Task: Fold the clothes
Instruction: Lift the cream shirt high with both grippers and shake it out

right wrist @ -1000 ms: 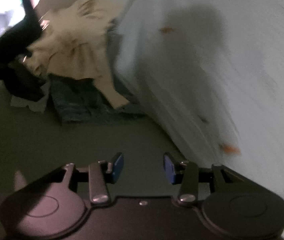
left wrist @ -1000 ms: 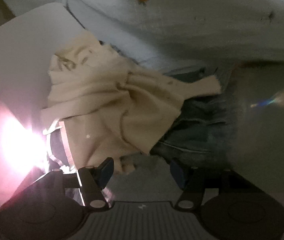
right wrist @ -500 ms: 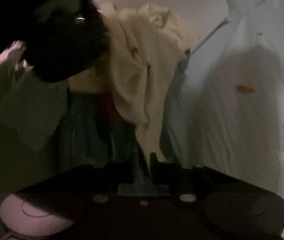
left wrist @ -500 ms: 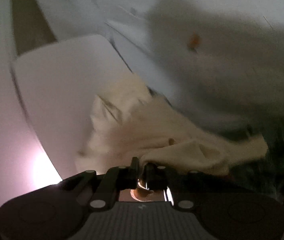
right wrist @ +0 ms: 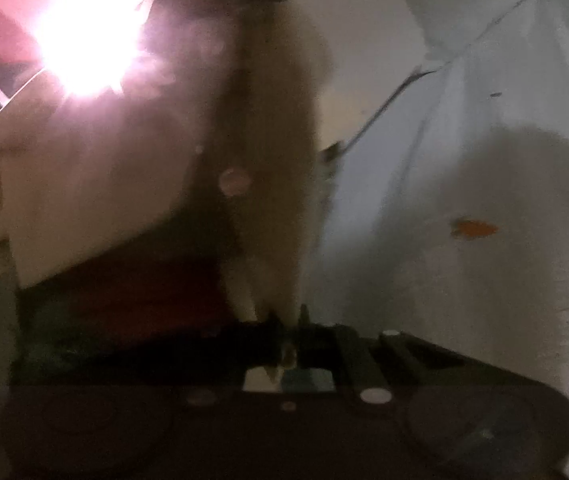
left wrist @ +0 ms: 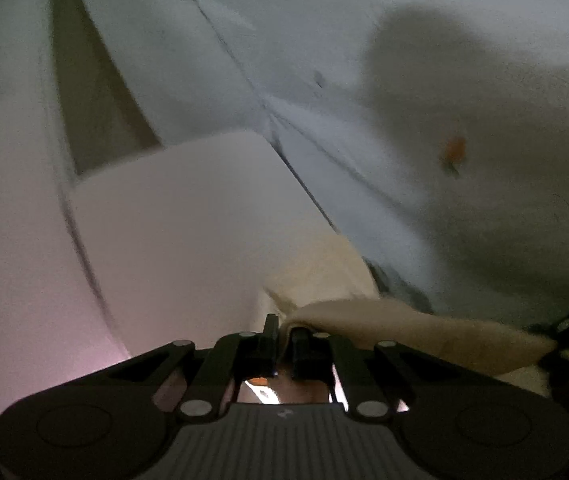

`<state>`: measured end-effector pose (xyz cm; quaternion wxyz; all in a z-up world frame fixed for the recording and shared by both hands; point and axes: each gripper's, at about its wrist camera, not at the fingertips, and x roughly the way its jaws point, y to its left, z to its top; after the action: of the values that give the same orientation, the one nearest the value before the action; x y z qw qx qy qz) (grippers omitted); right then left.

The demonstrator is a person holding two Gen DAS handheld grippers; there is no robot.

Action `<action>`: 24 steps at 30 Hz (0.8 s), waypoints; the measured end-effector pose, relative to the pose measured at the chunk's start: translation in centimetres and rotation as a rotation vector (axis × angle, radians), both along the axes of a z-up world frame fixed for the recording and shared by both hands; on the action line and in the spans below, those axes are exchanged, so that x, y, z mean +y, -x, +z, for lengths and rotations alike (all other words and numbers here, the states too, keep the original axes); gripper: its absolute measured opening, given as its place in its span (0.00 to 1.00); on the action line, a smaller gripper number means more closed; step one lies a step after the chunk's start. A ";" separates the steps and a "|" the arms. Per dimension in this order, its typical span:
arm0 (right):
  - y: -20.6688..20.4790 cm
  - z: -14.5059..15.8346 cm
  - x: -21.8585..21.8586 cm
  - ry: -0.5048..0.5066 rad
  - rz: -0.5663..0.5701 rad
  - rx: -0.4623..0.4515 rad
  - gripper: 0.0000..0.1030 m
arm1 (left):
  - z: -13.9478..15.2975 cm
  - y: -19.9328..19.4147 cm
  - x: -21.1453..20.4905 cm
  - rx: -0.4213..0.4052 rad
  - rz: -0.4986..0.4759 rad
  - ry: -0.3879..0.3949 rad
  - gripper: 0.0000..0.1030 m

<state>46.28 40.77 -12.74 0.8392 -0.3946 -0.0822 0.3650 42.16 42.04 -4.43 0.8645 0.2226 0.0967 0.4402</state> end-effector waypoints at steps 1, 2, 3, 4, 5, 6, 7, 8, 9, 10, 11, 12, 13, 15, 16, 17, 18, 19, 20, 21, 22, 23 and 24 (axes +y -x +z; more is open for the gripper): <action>0.2 1.1 -0.8 -0.022 -0.015 -0.029 0.05 | 1.1 0.2 -0.2 -0.026 0.007 -0.019 0.06; 0.6 2.5 -1.7 -0.048 -0.029 -0.065 0.05 | 2.4 0.5 -0.9 -0.059 0.005 -0.049 0.06; 1.1 4.0 -2.7 -0.076 -0.044 -0.106 0.05 | 3.7 0.8 -1.5 -0.093 0.004 -0.079 0.06; 1.8 5.7 -3.7 -0.108 -0.059 -0.152 0.05 | 5.0 1.2 -2.2 -0.127 0.002 -0.109 0.06; 2.5 7.5 -4.8 -0.144 -0.074 -0.194 0.05 | 6.5 1.7 -3.2 -0.171 -0.007 -0.140 0.06; 3.3 9.6 -6.1 -0.186 -0.090 -0.232 0.05 | 8.0 2.3 -4.3 -0.216 -0.016 -0.171 0.06; 4.1 11.7 -7.5 -0.229 -0.107 -0.269 0.05 | 9.7 3.0 -5.6 -0.267 -0.028 -0.206 0.06; 4.9 13.8 -8.8 -0.268 -0.125 -0.307 0.05 | 11.3 4.1 -7.0 -0.318 -0.046 -0.233 0.06; 6.0 16.0 -10.4 -0.306 -0.146 -0.351 0.05 | 12.9 5.1 -8.5 -0.369 -0.064 -0.261 0.06; 7.1 17.7 -11.9 -0.339 -0.167 -0.398 0.05 | 14.5 6.2 -10.0 -0.419 -0.082 -0.288 0.06; 8.2 19.4 -13.4 -0.370 -0.188 -0.444 0.05 | 15.8 7.2 -11.4 -0.460 -0.098 -0.308 0.06; 9.8 21.1 -15.3 -0.404 -0.211 -0.497 0.05 | 17.3 8.6 -13.2 -0.508 -0.111 -0.326 0.06; 11.5 22.5 -17.1 -0.438 -0.234 -0.540 0.05 | 18.5 10.0 -14.8 -0.556 -0.120 -0.334 0.06; 15.1 25.1 -20.7 -0.504 -0.273 -0.618 0.05 | 20.3 13.0 -18.2 -0.639 -0.146 -0.338 0.06; 17.2 26.3 -22.7 -0.537 -0.291 -0.654 0.05 | 21.2 15.0 -20.3 -0.683 -0.167 -0.339 0.06; 19.2 27.1 -24.6 -0.566 -0.307 -0.686 0.05 | 21.9 16.7 -22.2 -0.709 -0.187 -0.343 0.06; 21.3 27.9 -26.5 -0.593 -0.323 -0.716 0.05 | 22.5 18.3 -24.0 -0.734 -0.206 -0.348 0.06; 23.3 28.7 -28.5 -0.620 -0.340 -0.746 0.05 | 22.8 19.7 -25.6 -0.751 -0.222 -0.356 0.06; 25.4 29.2 -30.5 -0.634 -0.357 -0.772 0.05 | 23.2 21.4 -27.6 -0.766 -0.241 -0.366 0.06; 27.5 29.7 -32.6 -0.644 -0.375 -0.796 0.05 | 23.5 22.7 -29.3 -0.776 -0.257 -0.371 0.06; 29.5 30.1 -34.8 -0.647 -0.393 -0.812 0.05 | 23.8 24.3 -31.2 -0.787 -0.277 -0.373 0.06; 31.5 30.5 -37.0 -0.646 -0.410 -0.825 0.05 | 23.9 25.6 -32.8 -0.800 -0.298 -0.372 0.06; 33.1 30.8 -38.7 -0.647 -0.423 -0.832 0.05 | 24.0 27.1 -34.5 -0.807 -0.316 -0.369 0.06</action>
<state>13.23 2.03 18.06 0.8691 -0.2360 -0.4328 -0.0412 15.08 7.51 19.57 0.8354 0.1956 -0.3618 0.3645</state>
